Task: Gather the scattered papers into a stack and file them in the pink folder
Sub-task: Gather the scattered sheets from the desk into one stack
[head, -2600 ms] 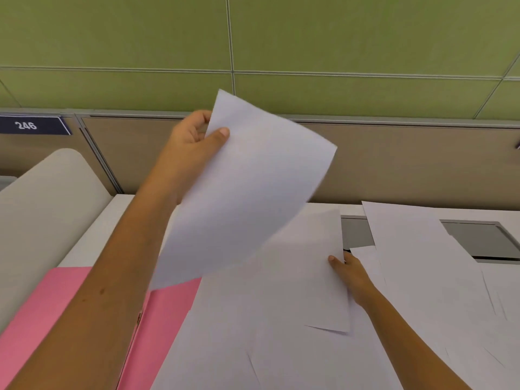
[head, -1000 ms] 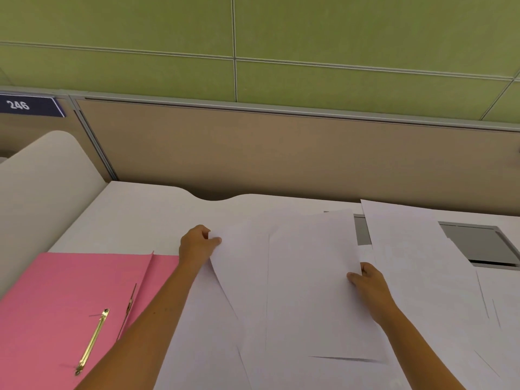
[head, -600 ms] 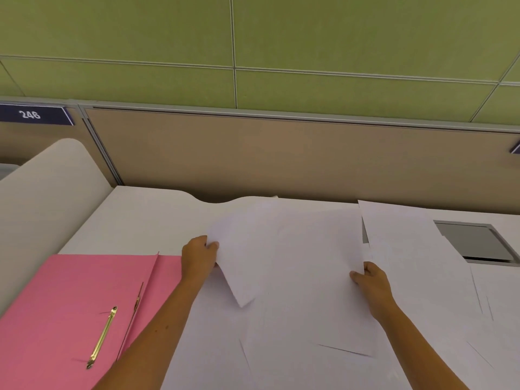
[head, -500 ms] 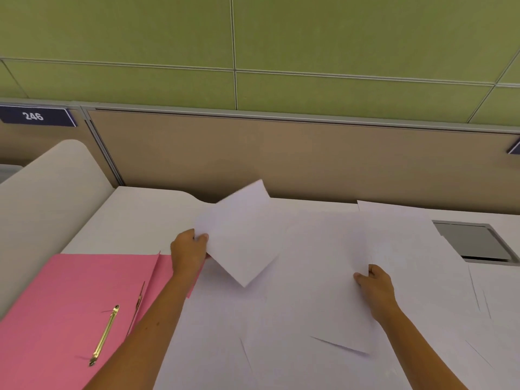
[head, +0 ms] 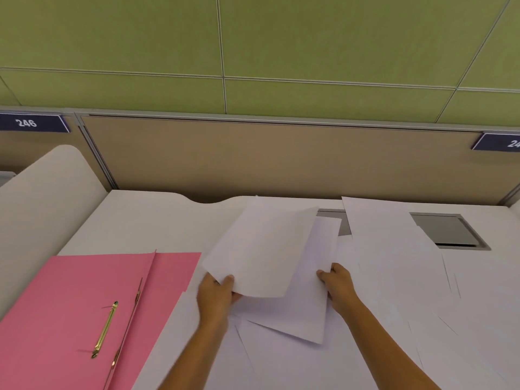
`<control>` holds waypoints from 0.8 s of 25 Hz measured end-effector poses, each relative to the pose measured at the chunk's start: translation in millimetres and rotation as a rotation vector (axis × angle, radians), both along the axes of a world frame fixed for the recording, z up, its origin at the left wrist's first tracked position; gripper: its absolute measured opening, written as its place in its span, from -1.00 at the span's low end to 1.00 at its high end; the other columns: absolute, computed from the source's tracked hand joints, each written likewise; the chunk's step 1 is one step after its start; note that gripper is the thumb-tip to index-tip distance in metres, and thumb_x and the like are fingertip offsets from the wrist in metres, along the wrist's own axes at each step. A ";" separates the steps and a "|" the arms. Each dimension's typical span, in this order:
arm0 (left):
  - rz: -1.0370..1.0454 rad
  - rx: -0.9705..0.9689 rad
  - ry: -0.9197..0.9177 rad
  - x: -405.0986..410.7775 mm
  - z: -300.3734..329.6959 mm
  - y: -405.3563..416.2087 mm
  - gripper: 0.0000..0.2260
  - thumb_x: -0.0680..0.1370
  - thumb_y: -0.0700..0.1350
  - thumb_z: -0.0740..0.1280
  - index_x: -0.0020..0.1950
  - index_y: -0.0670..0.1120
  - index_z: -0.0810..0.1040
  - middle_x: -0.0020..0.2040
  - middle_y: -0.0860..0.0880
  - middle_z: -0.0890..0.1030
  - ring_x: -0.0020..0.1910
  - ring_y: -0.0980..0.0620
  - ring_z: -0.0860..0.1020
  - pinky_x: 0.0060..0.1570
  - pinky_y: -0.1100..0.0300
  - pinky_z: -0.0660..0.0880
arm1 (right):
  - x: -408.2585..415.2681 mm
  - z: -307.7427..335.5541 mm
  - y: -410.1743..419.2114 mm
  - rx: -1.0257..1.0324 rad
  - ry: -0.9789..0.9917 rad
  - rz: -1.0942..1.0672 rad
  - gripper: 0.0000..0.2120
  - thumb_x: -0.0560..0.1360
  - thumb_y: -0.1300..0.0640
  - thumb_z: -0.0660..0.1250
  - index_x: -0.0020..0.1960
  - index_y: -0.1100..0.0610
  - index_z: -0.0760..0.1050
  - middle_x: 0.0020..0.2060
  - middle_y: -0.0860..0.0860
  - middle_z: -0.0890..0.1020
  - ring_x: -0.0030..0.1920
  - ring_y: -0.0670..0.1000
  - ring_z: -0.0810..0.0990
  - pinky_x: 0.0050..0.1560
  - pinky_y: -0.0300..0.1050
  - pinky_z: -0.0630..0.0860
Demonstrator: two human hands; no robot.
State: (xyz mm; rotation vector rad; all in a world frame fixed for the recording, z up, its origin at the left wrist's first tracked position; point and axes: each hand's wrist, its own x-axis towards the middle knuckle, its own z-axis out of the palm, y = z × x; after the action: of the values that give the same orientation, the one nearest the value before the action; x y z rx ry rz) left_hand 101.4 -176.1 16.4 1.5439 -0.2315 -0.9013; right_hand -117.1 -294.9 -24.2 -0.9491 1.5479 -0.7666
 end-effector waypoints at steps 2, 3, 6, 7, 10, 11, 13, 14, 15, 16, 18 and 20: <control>-0.057 0.035 0.020 -31.4 -16.0 7.9 -0.63 0.49 -0.38 0.24 0.25 -0.11 0.46 0.06 -0.10 0.60 0.01 -0.10 0.59 -0.35 0.21 0.61 | 2.7 1.4 2.7 0.011 -0.022 -0.014 -0.81 0.57 0.14 0.21 -0.02 0.28 0.48 0.02 0.27 0.60 -0.01 0.22 0.60 0.13 0.21 0.55; -0.074 0.051 0.023 -42.7 -20.5 10.8 -0.62 0.48 -0.38 0.24 0.25 -0.09 0.44 0.06 -0.08 0.60 0.00 -0.09 0.60 -0.33 0.19 0.62 | 3.1 3.5 3.5 0.018 -0.066 -0.029 -0.72 0.60 0.04 0.16 -0.02 0.26 0.50 0.00 0.26 0.62 -0.02 0.21 0.60 0.13 0.20 0.55; -0.087 0.098 0.029 -59.9 -27.2 15.1 -0.64 0.49 -0.38 0.24 0.23 -0.08 0.37 0.05 -0.10 0.57 -0.07 -0.06 0.61 -0.39 0.25 0.60 | 2.0 10.9 2.6 0.050 -0.192 -0.043 -0.62 0.60 -0.15 0.09 -0.03 0.10 0.53 -0.07 0.11 0.65 -0.02 0.17 0.61 0.09 0.14 0.56; -0.095 0.124 0.021 -63.0 -27.0 16.5 -0.63 0.49 -0.37 0.25 0.24 -0.09 0.34 0.06 -0.12 0.56 -0.08 -0.07 0.61 -0.41 0.28 0.58 | 1.0 10.2 1.4 0.039 -0.156 -0.010 -0.66 0.58 -0.15 0.14 -0.03 0.10 0.52 -0.07 0.11 0.65 -0.03 0.17 0.61 0.08 0.15 0.56; -0.159 0.186 0.039 -59.7 -21.1 19.9 -0.61 0.50 -0.30 0.32 0.24 -0.07 0.24 0.04 -0.13 0.56 -0.13 -0.10 0.61 -0.44 0.25 0.57 | -3.8 2.2 -2.4 -0.080 0.109 0.069 -0.81 0.51 0.09 0.32 0.04 0.19 0.49 0.04 0.15 0.63 0.00 0.18 0.60 0.11 0.17 0.56; -0.194 0.206 0.029 -51.8 -17.6 20.8 -0.60 0.51 -0.24 0.33 0.24 -0.05 0.22 -0.01 -0.14 0.58 -0.18 -0.10 0.62 -0.41 0.19 0.58 | -6.9 -0.2 -3.7 -0.112 0.164 0.062 -0.84 0.50 0.16 0.32 0.05 0.20 0.49 0.05 0.14 0.62 0.00 0.17 0.59 0.11 0.14 0.56; -0.242 0.268 -0.165 -22.1 -13.1 18.9 -0.64 0.54 -0.13 0.32 0.26 -0.08 0.25 -0.08 -0.12 0.60 -0.23 -0.10 0.62 -0.27 0.09 0.59 | -13.1 -1.1 -3.7 -0.139 0.197 0.043 -0.86 0.51 0.20 0.32 0.05 0.21 0.48 0.03 0.14 0.61 0.00 0.18 0.58 0.10 0.10 0.55; -0.246 0.319 -0.344 -2.5 -12.6 15.1 -0.65 0.54 -0.09 0.31 0.28 -0.11 0.31 -0.04 -0.11 0.59 -0.17 -0.11 0.61 -0.17 0.06 0.57 | -16.0 -1.9 -4.2 -0.144 0.196 0.047 -0.85 0.51 0.20 0.32 0.05 0.21 0.48 0.03 0.14 0.61 0.01 0.19 0.58 0.10 0.11 0.54; -0.241 0.385 -0.536 18.7 -11.7 10.5 -0.64 0.54 -0.07 0.31 0.29 -0.14 0.36 0.06 -0.13 0.56 -0.07 -0.13 0.58 -0.09 0.04 0.53 | -18.1 -3.8 -4.3 -0.141 0.196 0.059 -0.84 0.51 0.19 0.32 0.06 0.21 0.48 0.04 0.14 0.62 0.02 0.19 0.58 0.11 0.13 0.55; -0.244 0.462 -0.700 39.5 -12.0 5.4 -0.63 0.53 -0.06 0.31 0.29 -0.16 0.39 0.16 -0.16 0.50 0.05 -0.17 0.52 -0.03 0.03 0.49 | -19.1 -5.8 -3.9 -0.136 0.197 0.073 -0.83 0.51 0.18 0.32 0.07 0.21 0.49 0.04 0.14 0.62 0.02 0.20 0.59 0.12 0.14 0.55; -0.300 0.636 -0.879 71.3 -11.9 -7.6 -0.58 0.51 -0.02 0.33 0.29 -0.20 0.38 0.26 -0.21 0.38 0.19 -0.24 0.39 0.03 -0.02 0.44 | -19.3 -8.4 -3.4 -0.126 0.198 0.088 -0.81 0.51 0.17 0.32 0.09 0.21 0.49 0.05 0.13 0.62 0.03 0.20 0.59 0.13 0.17 0.54; -0.414 0.759 -0.873 85.9 -12.0 -18.6 -0.50 0.50 0.05 0.34 0.31 -0.21 0.35 0.29 -0.21 0.33 0.23 -0.26 0.36 0.05 -0.02 0.44 | -20.2 -9.1 -2.8 -0.128 0.188 0.090 -0.82 0.51 0.16 0.32 0.09 0.19 0.48 0.04 0.12 0.61 0.04 0.20 0.59 0.14 0.17 0.54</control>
State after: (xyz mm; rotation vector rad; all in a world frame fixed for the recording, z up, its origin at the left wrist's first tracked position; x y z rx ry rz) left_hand 187.2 -194.7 4.4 2.6156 -0.9401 -0.5797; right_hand -137.3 -297.8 -33.3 -1.2052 1.6201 -0.7363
